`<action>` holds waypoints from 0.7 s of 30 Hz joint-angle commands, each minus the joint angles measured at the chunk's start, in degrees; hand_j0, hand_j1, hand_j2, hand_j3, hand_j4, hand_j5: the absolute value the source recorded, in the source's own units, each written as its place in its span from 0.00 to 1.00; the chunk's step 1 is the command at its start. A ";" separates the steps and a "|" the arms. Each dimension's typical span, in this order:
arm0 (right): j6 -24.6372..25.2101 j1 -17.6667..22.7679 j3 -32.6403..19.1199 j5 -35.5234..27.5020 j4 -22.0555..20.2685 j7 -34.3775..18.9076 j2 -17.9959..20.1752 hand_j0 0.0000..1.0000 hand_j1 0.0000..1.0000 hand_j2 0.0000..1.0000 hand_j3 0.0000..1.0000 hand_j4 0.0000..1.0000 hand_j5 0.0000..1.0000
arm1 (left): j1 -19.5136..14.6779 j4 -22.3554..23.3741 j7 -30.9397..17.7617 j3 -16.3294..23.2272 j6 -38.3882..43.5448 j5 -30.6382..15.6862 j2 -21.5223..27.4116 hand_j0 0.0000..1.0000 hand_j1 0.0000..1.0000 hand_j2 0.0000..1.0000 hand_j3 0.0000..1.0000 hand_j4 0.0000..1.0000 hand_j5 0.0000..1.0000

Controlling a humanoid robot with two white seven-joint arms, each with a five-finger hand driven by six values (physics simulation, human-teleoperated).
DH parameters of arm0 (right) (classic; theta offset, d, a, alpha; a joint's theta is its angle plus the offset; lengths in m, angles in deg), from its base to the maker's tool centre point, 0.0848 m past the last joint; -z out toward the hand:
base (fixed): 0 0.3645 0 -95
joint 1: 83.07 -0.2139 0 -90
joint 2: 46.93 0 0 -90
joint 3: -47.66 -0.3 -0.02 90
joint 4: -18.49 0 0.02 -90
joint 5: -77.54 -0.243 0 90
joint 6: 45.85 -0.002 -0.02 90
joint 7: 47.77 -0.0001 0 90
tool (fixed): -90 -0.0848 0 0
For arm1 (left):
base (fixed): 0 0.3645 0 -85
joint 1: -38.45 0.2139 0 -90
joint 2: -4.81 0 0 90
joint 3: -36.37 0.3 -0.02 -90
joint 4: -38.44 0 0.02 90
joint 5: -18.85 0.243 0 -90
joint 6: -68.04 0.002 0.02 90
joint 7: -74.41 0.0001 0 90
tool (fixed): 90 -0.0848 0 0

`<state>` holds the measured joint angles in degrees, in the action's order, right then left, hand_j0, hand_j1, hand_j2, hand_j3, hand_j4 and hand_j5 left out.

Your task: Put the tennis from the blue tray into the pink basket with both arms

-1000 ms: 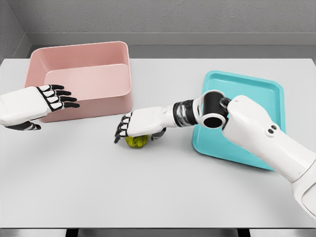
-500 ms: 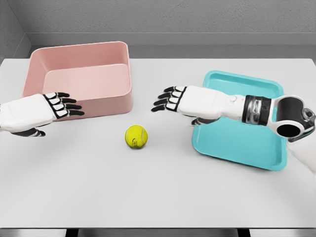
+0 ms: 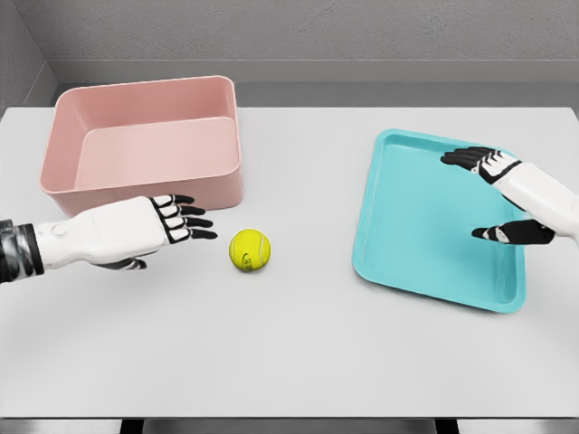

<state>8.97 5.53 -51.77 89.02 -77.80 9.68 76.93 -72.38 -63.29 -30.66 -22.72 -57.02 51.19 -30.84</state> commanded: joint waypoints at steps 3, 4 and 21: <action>0.17 0.00 -1.64 -1.11 0.57 -0.15 -0.81 1.00 1.00 1.00 1.00 1.00 1.00 | -1.23 -0.14 -0.13 2.92 0.06 1.93 -4.08 1.00 1.00 1.00 1.00 1.00 1.00; 0.17 0.00 -1.64 -1.11 0.57 -0.15 -0.81 1.00 1.00 1.00 1.00 1.00 1.00 | -1.50 -0.14 -0.13 2.92 0.06 2.02 -4.60 1.00 1.00 1.00 1.00 1.00 1.00; 0.17 0.09 -1.64 -1.11 0.84 -0.15 -0.81 1.00 1.00 1.00 1.00 1.00 1.00 | -10.37 3.02 -0.22 13.21 0.06 0.35 -7.77 1.00 1.00 1.00 1.00 1.00 1.00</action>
<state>8.99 5.61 -53.40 88.36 -76.94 9.50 76.05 -83.28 -61.27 -30.91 -9.96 -57.02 52.23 -38.63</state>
